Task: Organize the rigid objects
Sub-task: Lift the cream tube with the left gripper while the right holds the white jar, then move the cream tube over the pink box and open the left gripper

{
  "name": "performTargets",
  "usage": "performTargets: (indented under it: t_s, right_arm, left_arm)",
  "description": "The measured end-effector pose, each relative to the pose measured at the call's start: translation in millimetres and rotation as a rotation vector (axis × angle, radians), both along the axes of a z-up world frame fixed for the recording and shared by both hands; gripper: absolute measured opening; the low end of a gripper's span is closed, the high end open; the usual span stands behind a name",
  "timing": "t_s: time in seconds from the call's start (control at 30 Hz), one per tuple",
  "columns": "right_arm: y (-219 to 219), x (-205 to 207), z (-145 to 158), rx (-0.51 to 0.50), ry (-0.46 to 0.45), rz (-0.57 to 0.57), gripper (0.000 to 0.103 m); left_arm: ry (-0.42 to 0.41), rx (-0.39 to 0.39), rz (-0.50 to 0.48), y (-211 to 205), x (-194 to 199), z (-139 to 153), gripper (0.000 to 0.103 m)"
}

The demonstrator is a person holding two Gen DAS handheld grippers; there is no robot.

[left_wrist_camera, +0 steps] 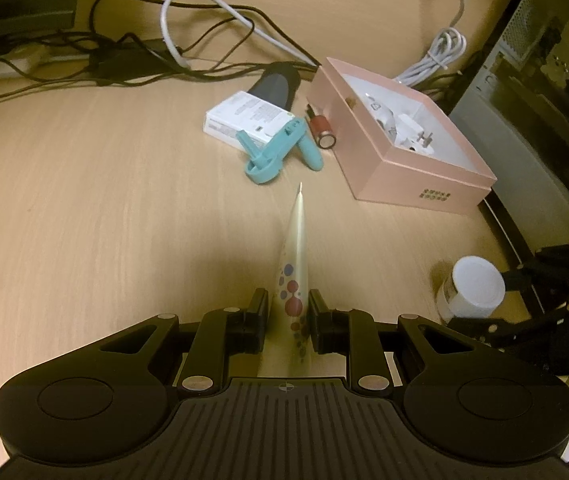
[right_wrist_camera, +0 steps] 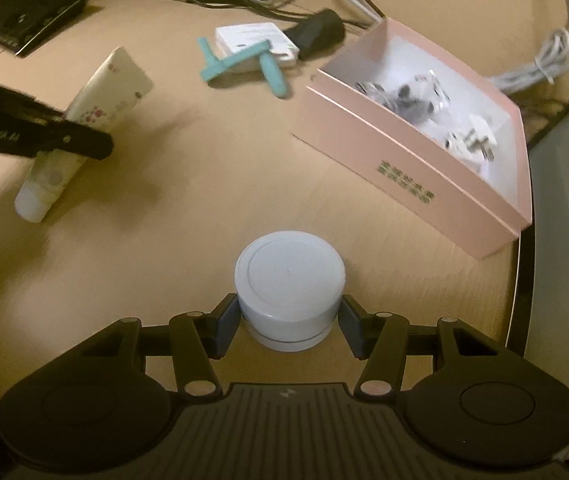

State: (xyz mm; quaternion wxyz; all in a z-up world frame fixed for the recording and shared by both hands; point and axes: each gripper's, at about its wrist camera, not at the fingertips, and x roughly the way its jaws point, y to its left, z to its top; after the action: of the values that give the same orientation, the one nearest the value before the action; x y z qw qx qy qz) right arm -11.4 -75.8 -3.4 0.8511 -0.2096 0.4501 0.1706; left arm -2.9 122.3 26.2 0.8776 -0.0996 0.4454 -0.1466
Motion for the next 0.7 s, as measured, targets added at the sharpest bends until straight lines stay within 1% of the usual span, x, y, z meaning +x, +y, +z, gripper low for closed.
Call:
performTargets:
  t_s: [0.23,0.3,0.43,0.57,0.7]
  right_arm:
    - [-9,2,1,0.1,-0.029,-0.059,0.054]
    - [-10,1,-3,0.118,-0.03,-0.071,0.054]
    - [-10,-3,-6,0.141,-0.051,-0.085,0.054]
    - [-14,-11,2,0.187,-0.1,-0.095,0.054]
    - [-18,-20,10,0.208,-0.137,-0.101,0.054]
  left_arm:
    - [0.015,0.055,-0.069,-15,0,-6,0.024]
    - [0.017,0.075,-0.092,-19,-2,-8,0.024]
    - [0.014,0.085,-0.117,-22,-4,-9,0.025]
    - [0.01,0.092,-0.138,-23,-4,-7,0.025]
    - [-0.019,0.123,-0.159,-27,-7,-6,0.024]
